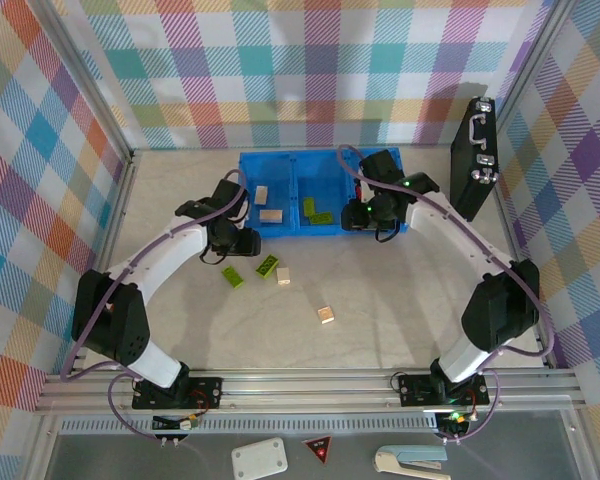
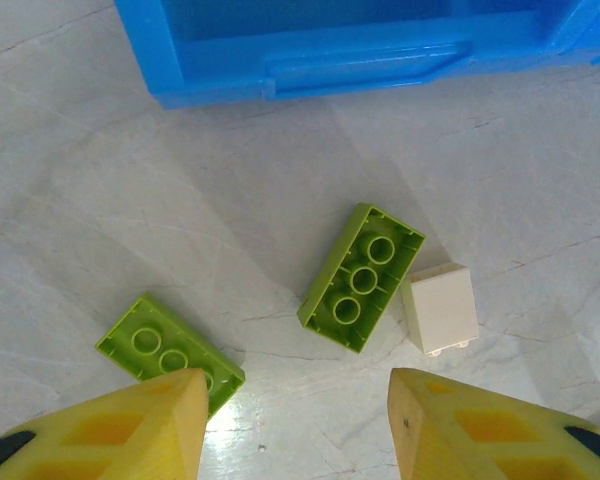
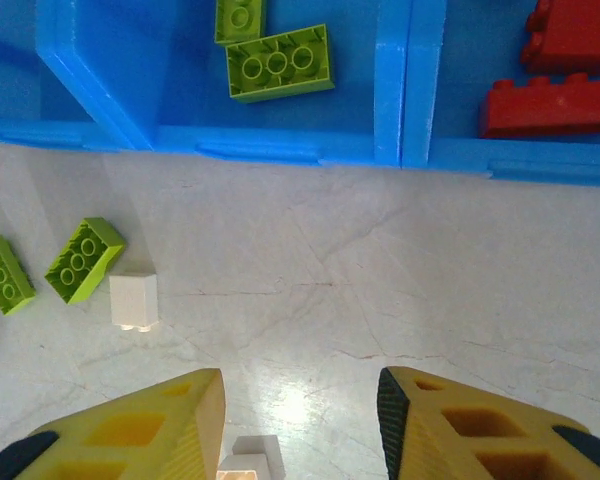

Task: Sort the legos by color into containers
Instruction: Pick up the lego from the center of the table.

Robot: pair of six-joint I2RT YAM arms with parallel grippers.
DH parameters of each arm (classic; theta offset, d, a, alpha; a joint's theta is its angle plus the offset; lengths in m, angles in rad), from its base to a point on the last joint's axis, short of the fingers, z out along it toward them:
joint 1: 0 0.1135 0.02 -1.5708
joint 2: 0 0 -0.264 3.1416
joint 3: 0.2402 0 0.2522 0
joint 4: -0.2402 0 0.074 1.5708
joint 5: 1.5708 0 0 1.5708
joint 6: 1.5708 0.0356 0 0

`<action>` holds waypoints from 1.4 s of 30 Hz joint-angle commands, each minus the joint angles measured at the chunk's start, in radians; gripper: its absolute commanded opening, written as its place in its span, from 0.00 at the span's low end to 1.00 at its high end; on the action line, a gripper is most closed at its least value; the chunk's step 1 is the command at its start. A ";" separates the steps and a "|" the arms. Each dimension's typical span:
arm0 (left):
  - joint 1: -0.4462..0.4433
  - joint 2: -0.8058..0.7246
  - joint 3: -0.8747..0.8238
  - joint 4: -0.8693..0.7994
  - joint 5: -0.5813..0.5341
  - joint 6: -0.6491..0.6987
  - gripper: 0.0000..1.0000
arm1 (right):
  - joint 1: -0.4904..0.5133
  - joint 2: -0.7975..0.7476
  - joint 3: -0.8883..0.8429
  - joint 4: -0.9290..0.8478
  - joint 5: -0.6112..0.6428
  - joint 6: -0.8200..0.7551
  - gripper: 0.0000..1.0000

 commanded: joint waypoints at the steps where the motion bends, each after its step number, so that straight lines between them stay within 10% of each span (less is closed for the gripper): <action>1: -0.018 0.025 0.026 0.015 -0.015 -0.004 0.52 | 0.000 -0.054 -0.028 0.026 -0.013 0.025 0.46; 42: -0.139 0.316 0.073 0.042 -0.070 0.040 0.61 | 0.000 -0.152 -0.137 -0.014 -0.025 0.041 0.47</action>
